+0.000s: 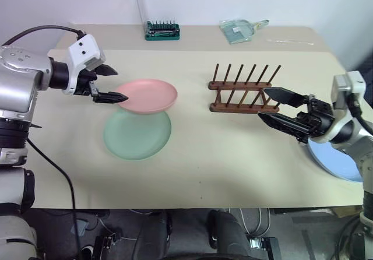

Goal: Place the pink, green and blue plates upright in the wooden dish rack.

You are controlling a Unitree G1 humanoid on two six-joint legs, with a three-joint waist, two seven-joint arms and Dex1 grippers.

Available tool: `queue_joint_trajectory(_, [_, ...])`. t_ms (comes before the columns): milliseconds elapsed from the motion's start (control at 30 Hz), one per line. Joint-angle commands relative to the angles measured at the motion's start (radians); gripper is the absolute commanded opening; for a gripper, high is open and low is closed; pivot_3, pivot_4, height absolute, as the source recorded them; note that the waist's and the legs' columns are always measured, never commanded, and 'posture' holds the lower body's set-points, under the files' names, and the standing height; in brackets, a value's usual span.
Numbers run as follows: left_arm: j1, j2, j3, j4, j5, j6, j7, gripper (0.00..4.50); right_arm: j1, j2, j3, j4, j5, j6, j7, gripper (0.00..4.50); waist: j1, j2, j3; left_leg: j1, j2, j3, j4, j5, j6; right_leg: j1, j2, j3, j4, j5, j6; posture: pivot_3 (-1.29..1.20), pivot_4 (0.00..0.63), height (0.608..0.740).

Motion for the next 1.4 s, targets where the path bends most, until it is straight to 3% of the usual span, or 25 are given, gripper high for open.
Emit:
queue_joint_trajectory(33, [-0.001, 0.021, 0.001, 0.032, 0.007, -0.091, -0.084, 4.5, -0.034, 0.003, 0.013, 0.009, -0.015, -0.027, 0.006, 4.42, 0.004, 0.0, 0.0, -0.001, 0.0, 0.0, 0.001, 0.0, 0.0, 0.0, 0.0, 0.0, 0.0, 0.0, 0.0, 0.0, 0.15, 0.724])
queue_joint_trajectory(133, [0.025, 0.004, -0.027, 0.056, 0.031, -0.141, -0.123, 4.5, -0.052, 0.001, 0.027, 0.024, -0.024, -0.032, 0.011, 4.42, 0.002, 0.0, 0.0, -0.002, -0.001, 0.0, 0.001, 0.0, 0.0, 0.0, 0.0, 0.0, 0.0, 0.0, 0.0, 0.0, 0.15, 0.724])
queue_joint_trajectory(267, [0.026, -0.068, -0.087, 0.181, 0.168, -0.298, 0.011, 4.5, -0.047, -0.002, 0.029, 0.023, -0.04, -0.038, 0.009, 4.42, -0.003, 0.0, 0.0, -0.001, 0.0, 0.0, 0.001, 0.0, 0.0, -0.001, 0.0, 0.0, 0.001, 0.0, 0.0, 0.0, 0.15, 0.724])
queue_joint_trajectory(400, [0.03, -0.137, -0.103, 0.221, 0.195, -0.329, 0.037, 4.5, -0.017, -0.005, 0.017, 0.003, -0.05, -0.041, -0.004, 4.42, -0.003, -0.001, 0.0, -0.002, 0.0, 0.0, 0.001, 0.0, 0.0, -0.002, 0.0, 0.0, 0.001, 0.0, 0.001, 0.0, 0.15, 0.724])
queue_joint_trajectory(500, [0.018, -0.177, -0.121, 0.278, 0.246, -0.402, 0.092, 3.71, -0.001, -0.007, 0.007, -0.008, -0.05, -0.044, -0.011, 4.5, -0.003, -0.001, 0.0, -0.006, 0.0, 0.0, 0.001, 0.0, 0.0, -0.005, 0.0, 0.0, 0.001, 0.0, 0.001, 0.0, 0.15, 0.724])
queue_joint_trajectory(667, [-0.018, -0.207, -0.09, 0.318, 0.213, -0.377, 0.04, 1.1, 0.028, -0.011, 0.001, -0.032, -0.052, -0.046, -0.028, 4.5, -0.003, -0.001, 0.0, -0.007, 0.0, 0.0, 0.001, 0.0, 0.0, -0.006, 0.0, 0.0, 0.002, 0.0, 0.001, 0.0, 0.15, 0.724])
queue_joint_trajectory(733, [-0.025, -0.198, -0.085, 0.329, 0.21, -0.378, 0.015, 0.19, 0.036, -0.009, 0.0, -0.037, -0.052, -0.05, -0.033, 4.5, -0.004, -0.001, 0.0, -0.006, 0.0, 0.0, 0.001, 0.0, 0.0, -0.006, 0.0, 0.0, 0.002, 0.0, 0.001, 0.0, 0.15, 0.724])
queue_joint_trajectory(767, [-0.032, -0.196, -0.08, 0.336, 0.207, -0.37, 0.01, 0.02, 0.038, -0.008, -0.001, -0.038, -0.05, -0.051, -0.036, 4.5, -0.004, -0.001, -0.001, -0.006, 0.0, 0.0, 0.001, 0.0, 0.0, -0.006, 0.0, 0.0, 0.002, 0.0, 0.001, 0.0, 0.15, 0.724])
queue_joint_trajectory(1033, [-0.053, -0.193, -0.045, 0.316, 0.189, -0.372, 0.005, 0.02, 0.026, -0.002, 0.018, -0.019, -0.066, -0.072, -0.04, 4.5, -0.005, 0.001, -0.002, -0.005, 0.0, 0.0, 0.001, 0.0, 0.0, -0.005, 0.0, 0.001, 0.003, 0.0, 0.001, 0.0, 0.15, 0.724])
queue_joint_trajectory(1233, [-0.18, -0.22, 0.032, 0.413, 0.182, -0.423, 0.143, 0.02, -0.008, 0.01, 0.029, 0.004, -0.083, -0.084, -0.045, 4.5, -0.002, 0.0, -0.001, -0.006, 0.0, 0.0, 0.002, 0.0, 0.0, -0.005, 0.0, 0.0, 0.003, 0.0, 0.001, 0.0, 0.15, 0.724])
queue_joint_trajectory(1400, [-0.205, -0.242, 0.076, 0.428, 0.108, -0.296, 0.104, 0.02, -0.02, 0.009, 0.042, 0.024, -0.104, -0.097, -0.035, 4.5, -0.005, -0.001, -0.001, -0.008, 0.0, 0.0, 0.002, 0.0, 0.0, -0.006, 0.0, 0.0, 0.002, 0.001, 0.001, 0.0, 0.15, 0.724])
